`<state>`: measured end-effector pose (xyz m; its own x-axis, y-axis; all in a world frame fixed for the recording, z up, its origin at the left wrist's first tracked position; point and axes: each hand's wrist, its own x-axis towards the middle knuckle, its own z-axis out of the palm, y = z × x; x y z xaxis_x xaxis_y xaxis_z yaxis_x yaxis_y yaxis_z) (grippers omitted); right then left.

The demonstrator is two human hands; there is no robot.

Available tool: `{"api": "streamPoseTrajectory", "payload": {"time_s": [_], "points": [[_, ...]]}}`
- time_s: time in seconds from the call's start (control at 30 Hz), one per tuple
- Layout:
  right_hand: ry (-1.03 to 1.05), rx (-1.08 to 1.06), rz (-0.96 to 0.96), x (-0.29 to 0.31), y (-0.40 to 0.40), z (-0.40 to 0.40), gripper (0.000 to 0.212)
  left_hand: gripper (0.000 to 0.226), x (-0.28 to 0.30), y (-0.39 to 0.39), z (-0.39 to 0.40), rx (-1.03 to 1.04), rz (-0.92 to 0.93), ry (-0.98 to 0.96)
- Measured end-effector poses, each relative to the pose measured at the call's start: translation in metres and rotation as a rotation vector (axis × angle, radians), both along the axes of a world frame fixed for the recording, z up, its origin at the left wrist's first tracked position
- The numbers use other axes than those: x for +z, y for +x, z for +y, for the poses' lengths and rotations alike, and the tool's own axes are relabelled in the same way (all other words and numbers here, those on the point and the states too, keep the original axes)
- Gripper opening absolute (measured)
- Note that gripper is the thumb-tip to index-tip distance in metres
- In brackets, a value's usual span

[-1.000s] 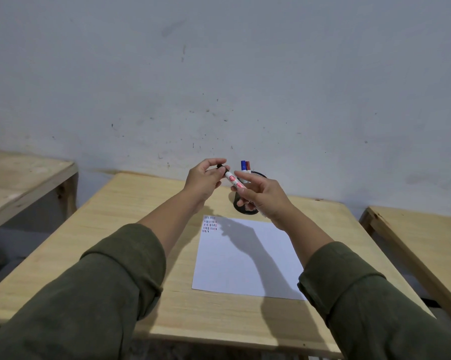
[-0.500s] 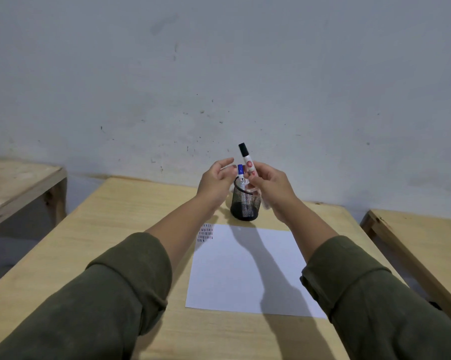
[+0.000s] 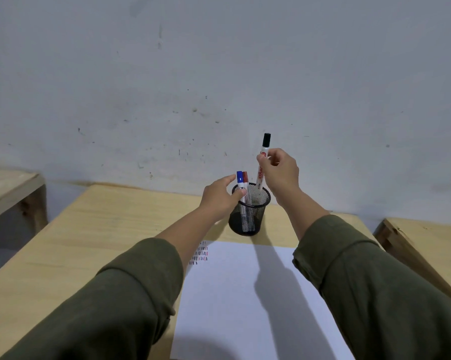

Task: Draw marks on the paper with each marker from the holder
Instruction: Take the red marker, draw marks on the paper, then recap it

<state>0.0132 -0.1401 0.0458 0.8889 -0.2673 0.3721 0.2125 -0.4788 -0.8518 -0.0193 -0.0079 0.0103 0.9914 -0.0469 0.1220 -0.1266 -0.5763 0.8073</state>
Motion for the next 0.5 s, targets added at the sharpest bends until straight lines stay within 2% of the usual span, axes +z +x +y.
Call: {"api": "streamPoseTrajectory", "payload": {"time_s": [0.27,0.5], "points": [[-0.216,-0.101,0.144,-0.03,0.007,0.0,0.028,0.053,-0.014,0.004,-0.001,-0.002,0.024,-0.001],[-0.299,-0.146,0.278,-0.039,0.009,-0.002,0.019,0.05,-0.014,0.005,-0.001,-0.01,0.036,-0.033]]}}
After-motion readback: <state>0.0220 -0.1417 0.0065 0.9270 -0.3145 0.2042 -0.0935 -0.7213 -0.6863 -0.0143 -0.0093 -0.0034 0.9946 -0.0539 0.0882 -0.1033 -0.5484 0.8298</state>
